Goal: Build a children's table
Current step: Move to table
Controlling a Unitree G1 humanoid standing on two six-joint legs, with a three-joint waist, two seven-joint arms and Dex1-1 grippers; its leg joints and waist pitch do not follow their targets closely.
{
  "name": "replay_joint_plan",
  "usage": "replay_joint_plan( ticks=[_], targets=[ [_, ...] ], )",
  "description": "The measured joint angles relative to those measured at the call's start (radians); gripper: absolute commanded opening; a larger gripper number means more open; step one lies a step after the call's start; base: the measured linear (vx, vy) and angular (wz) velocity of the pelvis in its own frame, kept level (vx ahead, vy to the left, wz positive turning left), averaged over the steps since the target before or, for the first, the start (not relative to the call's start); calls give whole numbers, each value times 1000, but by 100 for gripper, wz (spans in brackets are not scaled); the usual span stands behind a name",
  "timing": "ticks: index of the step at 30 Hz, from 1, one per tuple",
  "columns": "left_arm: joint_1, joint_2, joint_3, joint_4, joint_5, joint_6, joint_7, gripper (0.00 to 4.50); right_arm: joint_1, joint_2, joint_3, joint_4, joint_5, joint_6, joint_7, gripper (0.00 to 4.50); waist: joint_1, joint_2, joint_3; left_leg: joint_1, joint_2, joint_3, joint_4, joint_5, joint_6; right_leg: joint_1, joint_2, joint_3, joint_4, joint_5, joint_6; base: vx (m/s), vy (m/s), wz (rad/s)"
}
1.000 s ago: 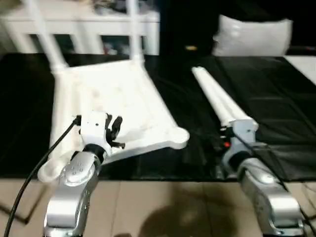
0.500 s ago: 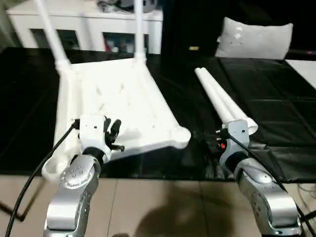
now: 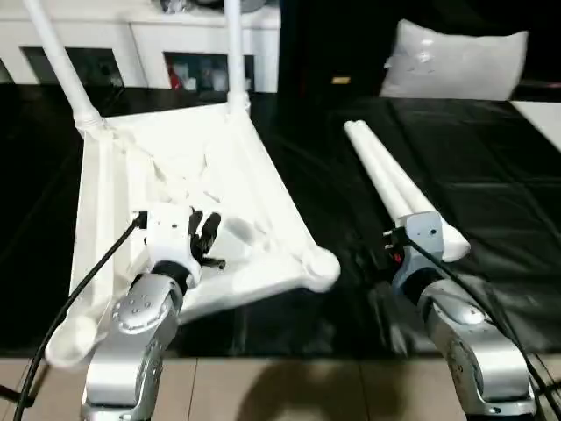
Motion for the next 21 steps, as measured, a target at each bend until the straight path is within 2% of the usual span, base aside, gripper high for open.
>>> replay_joint_plan(
  ticks=[1,2,3,4,5,6,7,8,9,10,11,12,13,14,15,16,17,18,19,20,21],
  targets=[
    [0,3,0,0,0,0,0,128,0,1,8,0,0,0,1,450,-5,-9,-4,3,-5,0,5,-7,-1,-5,-2,14,17,-13,1,55,-26,7],
    [-4,3,0,2,0,-2,0,128,0,-3,8,0,0,-1,1,450,-2,-16,-5,-3,-14,1,22,-21,25,10,2,33,15,-33,24,117,-54,14],
    [-10,-10,-12,10,0,-3,0,128,9,-14,-4,6,-2,-1,1,450,13,-11,-4,-31,-18,-13,88,-29,115,34,18,52,5,-36,22,101,-13,17],
    [-7,-18,-31,10,-2,-3,-1,128,9,-19,-8,18,-3,0,1,450,31,-15,-1,-52,-23,-23,130,-21,139,52,24,58,-6,-35,22,134,-30,9],
    [-5,-18,-39,10,-2,-4,-3,128,8,-26,-11,21,-8,0,1,450,43,-10,-3,-76,-26,-32,137,-9,118,69,30,54,-24,-33,21,72,-1,2],
    [-7,-14,-36,8,-1,-7,-3,128,1,-28,-14,20,-10,-1,2,450,53,6,-5,-100,-19,-37,82,16,89,89,48,42,-39,-33,21,78,-20,-11],
    [-8,-10,-31,8,-1,-10,-3,128,-4,-28,-14,20,-11,-4,3,450,54,38,-10,-104,-7,-48,39,65,50,110,69,23,-48,-38,20,113,34,-8],
    [-5,-1,-21,8,0,-12,-2,128,-6,-15,-13,26,-12,-4,2,450,49,40,-8,-85,3,-58,45,59,9,119,68,13,-45,-46,26,113,34,-8],
    [-3,11,3,10,1,-12,1,128,-21,1,22,26,-10,-4,8,450,38,20,-11,-79,-7,-61,43,53,11,85,51,2,23,-54,29,144,25,-8],
    [-3,17,18,18,2,-12,4,128,-28,7,37,23,-9,-6,13,450,25,18,-12,-78,-8,-61,44,51,14,43,45,2,88,-55,34,103,3,1],
    [-3,15,17,19,3,-11,4,128,-24,4,40,21,-9,-7,16,450,17,19,-13,-72,-8,-60,44,49,17,6,39,8,114,-53,39,103,3,1],
    [-4,11,14,17,2,-12,4,128,-22,-2,39,23,-9,-6,17,450,5,15,-12,-62,-9,-53,42,44,17,-35,22,10,112,-45,53,0,0,0],
    [-5,11,13,16,2,-12,4,128,-22,-6,39,22,-9,-6,20,450,-1,7,-10,-53,-16,-46,41,41,13,-64,10,13,99,-34,59,0,0,0],
    [-5,12,12,15,2,-12,4,128,-22,-9,39,22,-9,-6,23,450,-4,-10,-5,-40,-26,-36,41,37,7,-71,-4,27,51,-13,50,0,0,0],
    [-6,11,7,17,3,-13,4,128,-12,-19,35,21,-9,-3,26,450,-4,-30,2,-37,-42,-35,43,34,2,-58,-21,34,14,84,41,-2,-106,14],
    [-4,-6,-8,16,2,-13,3,128,-5,-31,27,26,-10,2,25,450,3,-32,7,-33,-35,-34,59,19,29,-49,-22,25,5,77,37,17,-138,28],
    [-2,-11,-35,16,1,-13,0,128,-4,-39,18,30,-12,5,24,450,1,-22,9,-55,-27,-43,118,7,50,-33,-31,-8,-12,77,37,5,-103,31],
    [-2,-7,-40,16,0,-15,-5,128,-6,-33,9,29,-15,5,19,450,-2,-10,5,-57,-24,-44,132,7,47,-23,-32,-15,-22,76,36,48,-42,27],
    [-2,3,-39,16,-1,-20,-12,128,-7,-26,6,28,-20,5,11,450,0,-11,5,-52,-21,-45,106,7,46,-16,-27,-15,-30,77,35,54,-19,25],
    [-7,10,-39,15,-2,-35,-26,128,-12,-20,3,28,-21,5,-2,450,3,10,0,-36,-6,-43,47,31,6,-11,-17,-20,-30,81,30,54,-19,25],
    [-6,23,-39,14,-6,-42,-44,128,-17,-11,0,32,-24,8,-11,450,4,9,1,-30,0,-34,40,32,-19,-7,-17,-19,-32,80,30,64,22,16]
  ],
)
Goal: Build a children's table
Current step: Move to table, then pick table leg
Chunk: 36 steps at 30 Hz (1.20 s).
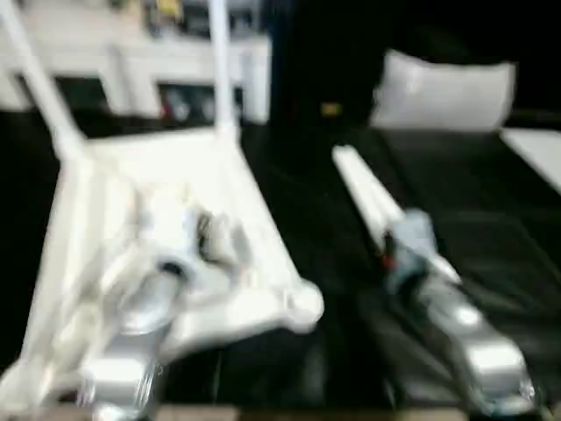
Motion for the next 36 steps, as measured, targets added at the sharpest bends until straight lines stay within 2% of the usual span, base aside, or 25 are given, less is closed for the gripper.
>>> replay_joint_plan(
  ticks=[1,3,5,7,10,13,17,21,24,27,30,36],
  targets=[
    [0,13,-1,0,-4,-1,-20,128,-8,9,10,0,0,4,-5,450,-1,-2,-3,1,0,0,-1,1,0,-3,1,1,-4,6,-8,88,55,5],
    [0,30,-1,2,-7,-2,-47,128,-23,16,21,-4,1,12,-12,450,4,-7,-6,-15,-2,0,3,4,-2,-15,1,6,-8,13,-10,79,53,4],
    [-7,55,-15,15,-17,-12,-102,146,-42,7,8,-3,-4,36,-30,450,5,-8,-5,-26,-6,1,5,5,0,-27,6,28,-8,19,1,0,0,0],
    [-23,75,-33,29,-30,-18,-147,156,-62,-6,2,-3,-19,57,-44,450,5,-9,-5,-33,-7,3,5,8,0,-34,6,31,-9,20,3,0,0,0],
    [-48,103,-56,47,-50,-20,-208,169,-98,-33,3,6,-52,105,-57,450,-3,-11,-3,-29,-6,5,-3,13,-5,-35,6,32,-9,23,1,-41,-15,-1],
    [-87,149,-77,86,-39,-23,-252,203,-172,-68,8,54,-76,208,-69,450,-8,-13,1,-17,-5,10,-21,24,-9,-34,7,35,-9,31,-4,-71,-38,-2],
    [-97,185,-96,93,-38,-19,-316,240,-234,-102,18,111,-73,285,-47,450,-9,-11,3,-14,2,15,-36,37,-21,-34,11,35,-8,34,-7,-65,-49,-2],
    [-127,254,-143,54,-93,62,-436,265,-373,-149,11,241,-72,389,-1,450,-8,-4,7,-14,5,15,-38,45,-26,-39,14,34,-4,41,-17,0,0,0],
    [-136,273,-154,18,-126,104,-478,289,-434,-148,6,305,-63,420,14,450,-5,-4,8,-16,11,16,-38,47,-29,-40,20,33,-4,42,-20,0,0,0],
    [-150,285,-157,-13,-159,149,-510,320,-477,-149,5,370,-50,447,29,450,-4,-3,8,-18,15,17,-38,48,-30,-43,23,33,-4,42,-22,0,0,0],
    [-150,286,-158,-24,-177,177,-527,330,-498,-151,4,404,-46,469,42,450,-1,-3,8,-20,19,20,-38,49,-30,-46,25,33,-4,41,-24,0,0,0],
    [-154,298,-158,-26,-201,231,-531,381,-541,-145,-9,464,-33,531,53,450,-1,-3,8,-23,21,25,-38,50,-29,-53,25,34,-2,42,-25,0,0,0]
  ],
)
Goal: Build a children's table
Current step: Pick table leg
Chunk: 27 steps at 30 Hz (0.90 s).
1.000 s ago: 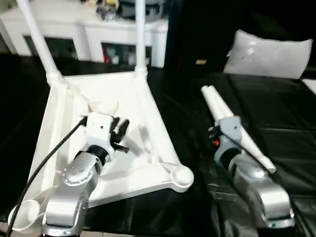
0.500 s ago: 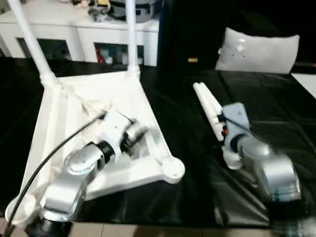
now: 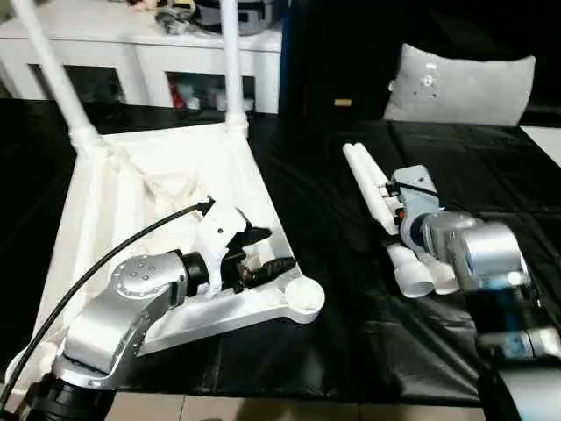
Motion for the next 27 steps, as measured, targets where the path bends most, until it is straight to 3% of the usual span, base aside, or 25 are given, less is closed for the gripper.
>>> replay_joint_plan(
  ticks=[10,12,14,16,19,27],
  targets=[
    [-4,18,0,-2,-11,39,0,439,-23,7,-28,63,37,76,32,450,0,1,0,3,4,7,0,0,0,0,0,0,0,0,0,0,0,0],
    [-5,19,0,-2,-11,46,0,450,-22,10,-30,77,48,81,48,421,0,1,1,3,4,7,0,0,0,0,0,0,0,0,0,0,0,0],
    [-5,19,0,-2,-12,53,1,450,-20,15,-28,83,61,92,68,421,1,1,1,3,5,7,0,0,0,0,0,0,0,0,0,0,0,0],
    [-6,20,0,-2,-12,57,1,450,-14,22,-23,82,68,103,76,385,1,1,1,3,5,7,0,0,0,0,0,0,0,0,0,0,0,0],
    [-9,22,0,-2,-12,59,1,450,-11,30,-13,84,72,118,90,373,1,2,1,3,5,7,0,0,0,0,0,0,0,0,0,0,0,0],
    [-14,31,-2,-1,-11,73,1,450,-13,32,-5,112,75,108,104,296,2,0,2,4,5,8,0,0,0,0,0,0,0,0,0,0,0,0]
  ],
)
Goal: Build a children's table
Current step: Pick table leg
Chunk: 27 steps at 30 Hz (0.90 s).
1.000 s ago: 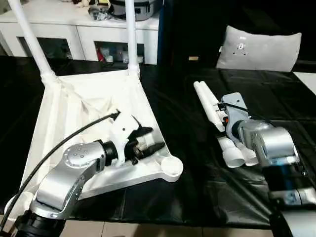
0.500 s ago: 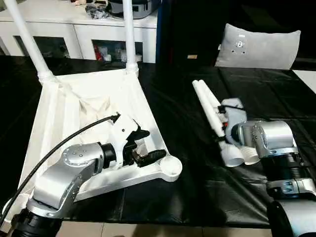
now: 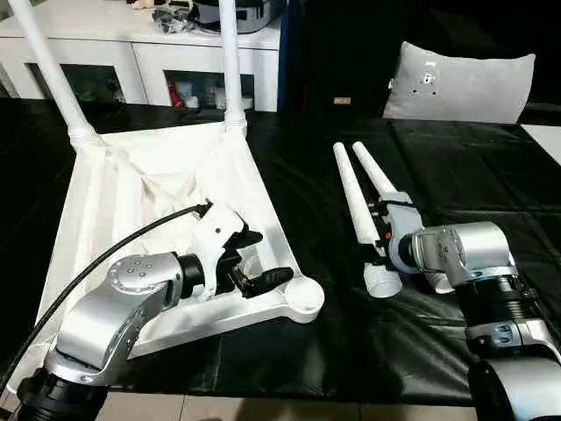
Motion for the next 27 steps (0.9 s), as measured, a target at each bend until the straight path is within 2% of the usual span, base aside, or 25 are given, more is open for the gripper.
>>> replay_joint_plan(
  ticks=[12,17,23,26,27],
  targets=[
    [-9,7,-1,1,1,3,-1,450,-4,25,3,20,-2,-50,-2,202,0,-1,0,2,0,0,0,0,0,1,0,0,0,0,0,0,0,0],
    [-17,8,-2,4,1,3,-1,450,30,46,-58,-8,13,-89,-27,193,0,-2,0,2,0,0,0,0,0,1,0,0,0,0,0,0,0,0],
    [-32,-13,-1,26,3,-16,11,450,109,58,-122,-102,44,-138,-38,191,3,-1,0,2,0,1,-2,0,0,1,0,0,-2,0,0,0,0,0],
    [-65,-61,12,68,10,-36,52,450,169,90,-187,-125,87,-279,-14,191,4,2,2,1,0,1,-3,0,0,0,0,0,-3,0,0,0,0,0],
    [-80,-79,23,84,10,-42,68,450,176,105,-207,-127,106,-303,-5,191,4,3,3,0,0,1,-3,0,0,-1,0,0,-2,0,0,0,0,0]
  ],
)
